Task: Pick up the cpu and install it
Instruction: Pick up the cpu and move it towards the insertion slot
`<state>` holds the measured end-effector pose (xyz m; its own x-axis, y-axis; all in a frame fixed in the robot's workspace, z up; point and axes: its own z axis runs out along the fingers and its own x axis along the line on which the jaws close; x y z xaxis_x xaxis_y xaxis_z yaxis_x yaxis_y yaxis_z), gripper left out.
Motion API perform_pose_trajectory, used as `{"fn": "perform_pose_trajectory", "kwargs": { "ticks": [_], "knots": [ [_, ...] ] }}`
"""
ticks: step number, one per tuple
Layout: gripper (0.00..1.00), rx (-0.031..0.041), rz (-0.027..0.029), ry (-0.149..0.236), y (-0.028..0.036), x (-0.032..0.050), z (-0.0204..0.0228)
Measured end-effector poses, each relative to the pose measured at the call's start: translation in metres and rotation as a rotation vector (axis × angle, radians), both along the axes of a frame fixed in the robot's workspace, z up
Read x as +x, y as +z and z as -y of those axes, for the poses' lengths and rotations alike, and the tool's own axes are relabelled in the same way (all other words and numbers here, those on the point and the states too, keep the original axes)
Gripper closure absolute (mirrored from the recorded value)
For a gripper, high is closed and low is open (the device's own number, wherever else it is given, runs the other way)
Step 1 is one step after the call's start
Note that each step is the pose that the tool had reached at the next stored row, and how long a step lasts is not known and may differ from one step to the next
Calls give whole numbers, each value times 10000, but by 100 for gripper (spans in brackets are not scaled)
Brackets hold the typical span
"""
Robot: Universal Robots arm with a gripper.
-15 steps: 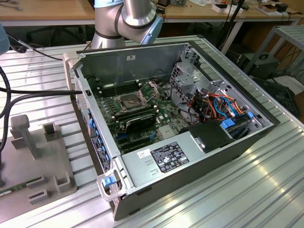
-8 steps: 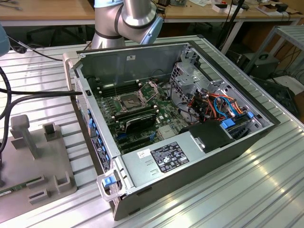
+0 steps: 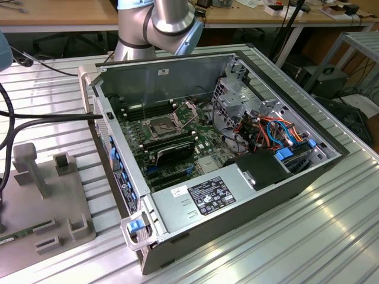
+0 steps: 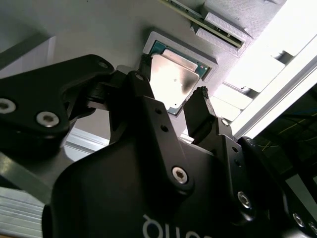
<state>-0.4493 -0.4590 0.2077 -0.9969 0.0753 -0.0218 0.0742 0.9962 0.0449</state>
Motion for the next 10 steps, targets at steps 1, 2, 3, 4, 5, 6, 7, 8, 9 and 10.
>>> {"fn": "perform_pose_trajectory", "kwargs": {
  "ticks": [1,2,3,4,5,6,7,8,9,10],
  "knots": [
    [46,0,0,0,0,0,0],
    [46,0,1,0,-2,0,0],
    [46,1,2,0,-8,0,0],
    [46,0,0,0,-11,0,0],
    [46,0,0,0,-16,0,0],
    [46,0,0,0,-18,0,0],
    [46,-1,-1,0,-18,0,0],
    [46,-1,-1,0,-18,0,0],
    [46,0,-1,0,-19,0,0],
    [46,0,0,0,-20,0,0]
  ]
}}
